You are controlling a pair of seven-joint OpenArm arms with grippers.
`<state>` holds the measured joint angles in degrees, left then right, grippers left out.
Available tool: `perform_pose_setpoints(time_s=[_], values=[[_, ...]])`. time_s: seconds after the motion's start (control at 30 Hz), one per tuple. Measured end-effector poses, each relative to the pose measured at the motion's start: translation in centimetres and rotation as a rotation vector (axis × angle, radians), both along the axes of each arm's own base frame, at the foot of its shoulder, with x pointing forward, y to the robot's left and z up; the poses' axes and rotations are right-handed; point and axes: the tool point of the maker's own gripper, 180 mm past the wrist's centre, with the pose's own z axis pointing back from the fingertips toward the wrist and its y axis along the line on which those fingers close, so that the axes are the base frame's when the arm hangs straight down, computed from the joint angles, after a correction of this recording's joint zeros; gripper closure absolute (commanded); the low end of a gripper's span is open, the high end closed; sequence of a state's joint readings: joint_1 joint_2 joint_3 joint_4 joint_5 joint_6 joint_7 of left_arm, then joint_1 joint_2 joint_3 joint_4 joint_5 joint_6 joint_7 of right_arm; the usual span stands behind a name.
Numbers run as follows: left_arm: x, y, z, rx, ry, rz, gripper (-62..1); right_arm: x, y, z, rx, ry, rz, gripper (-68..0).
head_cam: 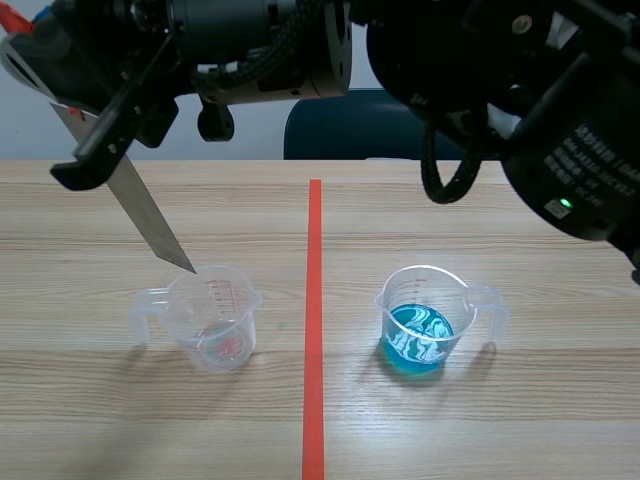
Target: Do the redox reaction experiment
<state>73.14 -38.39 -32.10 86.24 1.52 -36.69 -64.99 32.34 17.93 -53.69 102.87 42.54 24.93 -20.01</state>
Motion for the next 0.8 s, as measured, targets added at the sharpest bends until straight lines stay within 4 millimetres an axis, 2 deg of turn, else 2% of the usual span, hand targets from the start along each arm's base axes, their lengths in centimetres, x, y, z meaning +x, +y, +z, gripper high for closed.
perform_pose_setpoints(time_s=[0.8], values=[[0.00, 0.00, 0.00, 0.000, 0.000, 0.000, -62.3, -0.05, 0.00, 0.25, 0.014, -0.002, 0.003, -0.6]])
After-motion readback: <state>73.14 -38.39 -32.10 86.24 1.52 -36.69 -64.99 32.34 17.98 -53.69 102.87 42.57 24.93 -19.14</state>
